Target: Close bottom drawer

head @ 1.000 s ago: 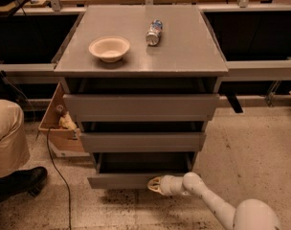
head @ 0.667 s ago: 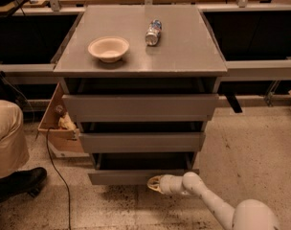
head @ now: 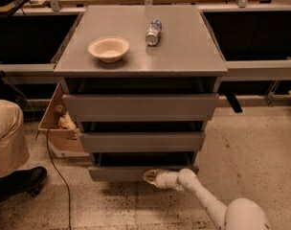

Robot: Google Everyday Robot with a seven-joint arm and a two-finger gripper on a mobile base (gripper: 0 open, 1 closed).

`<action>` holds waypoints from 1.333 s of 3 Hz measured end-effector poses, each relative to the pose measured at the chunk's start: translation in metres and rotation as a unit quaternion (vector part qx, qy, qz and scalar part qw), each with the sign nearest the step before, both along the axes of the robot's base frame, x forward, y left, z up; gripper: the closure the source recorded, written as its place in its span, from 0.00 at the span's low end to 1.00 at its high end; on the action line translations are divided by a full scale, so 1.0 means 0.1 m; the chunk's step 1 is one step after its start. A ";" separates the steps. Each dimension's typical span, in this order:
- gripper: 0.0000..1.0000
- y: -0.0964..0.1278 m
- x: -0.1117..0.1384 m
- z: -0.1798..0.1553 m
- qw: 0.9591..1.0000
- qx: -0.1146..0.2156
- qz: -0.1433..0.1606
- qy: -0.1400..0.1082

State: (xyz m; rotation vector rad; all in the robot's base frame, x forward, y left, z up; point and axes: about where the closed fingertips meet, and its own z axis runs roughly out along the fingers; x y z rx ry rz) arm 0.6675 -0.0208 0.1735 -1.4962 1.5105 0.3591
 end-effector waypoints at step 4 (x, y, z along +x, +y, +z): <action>1.00 0.39 0.44 0.05 0.995 0.061 -0.054 -0.060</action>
Offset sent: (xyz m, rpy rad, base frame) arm 0.0714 0.0339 0.0056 0.1584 -0.1783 -0.1756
